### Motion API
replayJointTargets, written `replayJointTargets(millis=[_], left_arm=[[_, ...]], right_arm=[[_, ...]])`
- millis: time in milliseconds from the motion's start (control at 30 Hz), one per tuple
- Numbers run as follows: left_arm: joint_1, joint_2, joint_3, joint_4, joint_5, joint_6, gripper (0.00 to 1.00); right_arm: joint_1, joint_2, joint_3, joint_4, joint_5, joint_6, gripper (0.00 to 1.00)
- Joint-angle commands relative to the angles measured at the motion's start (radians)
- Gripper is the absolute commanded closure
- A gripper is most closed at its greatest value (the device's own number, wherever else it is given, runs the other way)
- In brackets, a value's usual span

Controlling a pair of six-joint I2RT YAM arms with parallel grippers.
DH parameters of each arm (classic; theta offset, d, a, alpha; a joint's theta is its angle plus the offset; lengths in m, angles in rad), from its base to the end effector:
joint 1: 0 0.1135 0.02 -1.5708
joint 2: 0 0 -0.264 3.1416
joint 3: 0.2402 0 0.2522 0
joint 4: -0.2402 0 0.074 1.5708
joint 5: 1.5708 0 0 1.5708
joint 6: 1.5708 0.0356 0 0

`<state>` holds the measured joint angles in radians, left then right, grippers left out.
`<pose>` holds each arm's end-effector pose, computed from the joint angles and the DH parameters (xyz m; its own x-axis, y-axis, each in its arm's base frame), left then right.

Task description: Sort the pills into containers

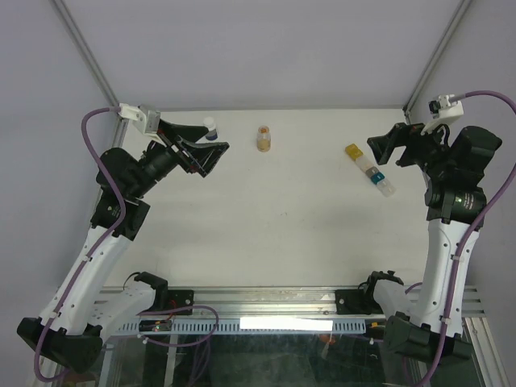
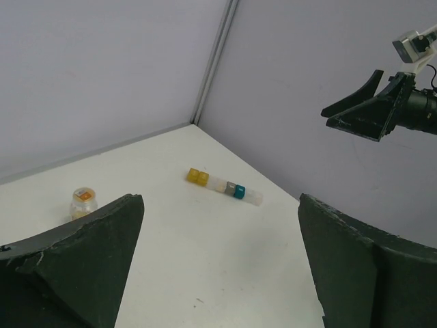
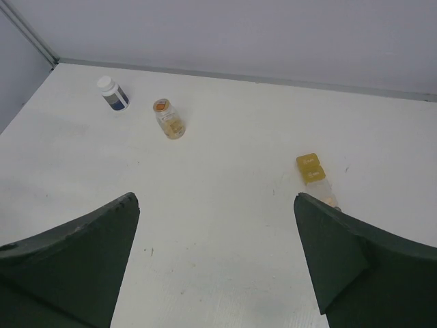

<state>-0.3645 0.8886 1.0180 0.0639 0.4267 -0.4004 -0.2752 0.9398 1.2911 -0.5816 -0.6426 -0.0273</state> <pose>0.1752 -0.0826 0.4300 -0.1091 -0.3381 -0.9347 0.7183 0.6232 -0.3093 0.1727 -0.0266 0.4439 -0.2102 0.0367 -0.9770 -0.3498 0.9303 0.1102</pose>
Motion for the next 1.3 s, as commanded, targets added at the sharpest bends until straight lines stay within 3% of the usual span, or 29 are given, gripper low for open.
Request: replayJointTargets(millis=[0, 133, 433, 533, 700, 933, 1267], left_arm=[[0.01, -0.019, 0.003, 0.001, 0.016, 0.017, 0.01], [0.01, -0.015, -0.017, 0.021, 0.023, 0.006, 0.01], [0.01, 0.008, -0.131, 0.179, 0.077, -0.059, 0.01], [0.008, 0.047, -0.172, 0.203, 0.09, -0.049, 0.01], [-0.044, 0.102, -0.21, 0.22, 0.036, 0.031, 0.01], [-0.091, 0.265, -0.201, 0.498, 0.06, 0.076, 0.01], [-0.152, 0.532, 0.141, 0.553, 0.113, 0.22, 0.01]], right_arm=[[-0.01, -0.003, 0.013, 0.033, -0.02, -0.014, 0.01], [-0.011, 0.003, -0.018, 0.05, -0.094, -0.067, 0.01], [-0.009, 0.047, -0.139, 0.044, -0.302, -0.391, 0.01], [-0.002, 0.09, -0.183, 0.047, -0.283, -0.542, 0.01], [0.021, 0.258, -0.159, -0.028, -0.091, -0.743, 0.01], [0.025, 0.565, -0.022, -0.027, 0.051, -0.725, 0.01], [0.061, 0.863, 0.151, 0.015, 0.149, -0.656, 0.03]])
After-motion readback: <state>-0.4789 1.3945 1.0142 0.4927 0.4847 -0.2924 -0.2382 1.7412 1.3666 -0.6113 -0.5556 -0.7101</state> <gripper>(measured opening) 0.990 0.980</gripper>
